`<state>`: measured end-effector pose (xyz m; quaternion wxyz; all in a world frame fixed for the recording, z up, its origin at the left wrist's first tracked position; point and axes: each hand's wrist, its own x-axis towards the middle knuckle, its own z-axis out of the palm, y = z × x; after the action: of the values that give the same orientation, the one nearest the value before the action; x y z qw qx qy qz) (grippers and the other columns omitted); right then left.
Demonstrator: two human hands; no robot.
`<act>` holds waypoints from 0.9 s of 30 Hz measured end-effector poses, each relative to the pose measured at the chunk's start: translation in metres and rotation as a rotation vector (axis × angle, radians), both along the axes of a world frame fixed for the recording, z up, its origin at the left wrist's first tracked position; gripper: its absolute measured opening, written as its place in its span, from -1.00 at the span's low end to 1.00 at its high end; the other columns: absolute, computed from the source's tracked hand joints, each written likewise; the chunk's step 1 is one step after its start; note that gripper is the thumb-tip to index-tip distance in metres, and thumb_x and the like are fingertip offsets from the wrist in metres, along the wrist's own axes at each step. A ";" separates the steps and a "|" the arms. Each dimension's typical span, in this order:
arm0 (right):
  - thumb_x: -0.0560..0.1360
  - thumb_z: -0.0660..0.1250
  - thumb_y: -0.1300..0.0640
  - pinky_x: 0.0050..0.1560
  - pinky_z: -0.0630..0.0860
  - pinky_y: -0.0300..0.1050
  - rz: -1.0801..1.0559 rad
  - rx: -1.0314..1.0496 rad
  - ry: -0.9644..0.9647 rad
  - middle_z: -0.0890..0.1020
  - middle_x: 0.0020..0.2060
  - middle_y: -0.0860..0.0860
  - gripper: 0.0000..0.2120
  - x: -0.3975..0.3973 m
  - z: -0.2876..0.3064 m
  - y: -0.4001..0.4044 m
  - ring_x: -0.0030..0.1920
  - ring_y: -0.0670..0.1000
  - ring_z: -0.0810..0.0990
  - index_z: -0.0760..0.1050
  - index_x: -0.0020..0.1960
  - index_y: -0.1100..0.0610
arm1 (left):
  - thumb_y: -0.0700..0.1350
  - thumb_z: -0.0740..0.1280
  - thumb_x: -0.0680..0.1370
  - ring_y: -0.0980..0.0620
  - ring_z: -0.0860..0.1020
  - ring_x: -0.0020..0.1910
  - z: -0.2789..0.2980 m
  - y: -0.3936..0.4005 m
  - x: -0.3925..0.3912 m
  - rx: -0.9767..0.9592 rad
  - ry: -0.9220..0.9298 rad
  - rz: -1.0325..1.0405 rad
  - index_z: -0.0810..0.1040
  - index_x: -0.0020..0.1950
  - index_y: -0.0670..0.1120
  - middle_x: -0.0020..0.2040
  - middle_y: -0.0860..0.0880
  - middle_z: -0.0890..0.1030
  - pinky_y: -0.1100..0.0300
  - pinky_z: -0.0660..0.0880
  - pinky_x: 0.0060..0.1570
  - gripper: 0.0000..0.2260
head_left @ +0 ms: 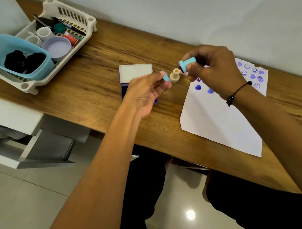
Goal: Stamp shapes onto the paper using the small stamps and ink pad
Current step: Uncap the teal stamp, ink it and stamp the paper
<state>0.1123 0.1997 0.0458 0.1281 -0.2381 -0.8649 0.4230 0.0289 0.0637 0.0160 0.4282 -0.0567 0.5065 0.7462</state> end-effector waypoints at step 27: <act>0.47 0.25 0.20 -0.18 0.47 0.02 0.432 0.646 -0.257 0.60 0.01 0.20 -0.81 -0.077 -0.060 -0.082 0.02 0.25 0.55 0.49 0.02 0.28 | -0.32 0.30 0.49 -0.04 0.60 -0.27 0.013 -0.057 -0.048 0.149 0.001 0.271 0.54 -0.10 -0.33 -0.21 -0.23 0.59 0.31 0.60 -0.27 -0.92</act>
<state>0.0354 0.1180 -0.0139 -0.0044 -0.0496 -0.9923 0.1138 -0.0188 0.0067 0.0290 0.3265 -0.0921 0.4375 0.8328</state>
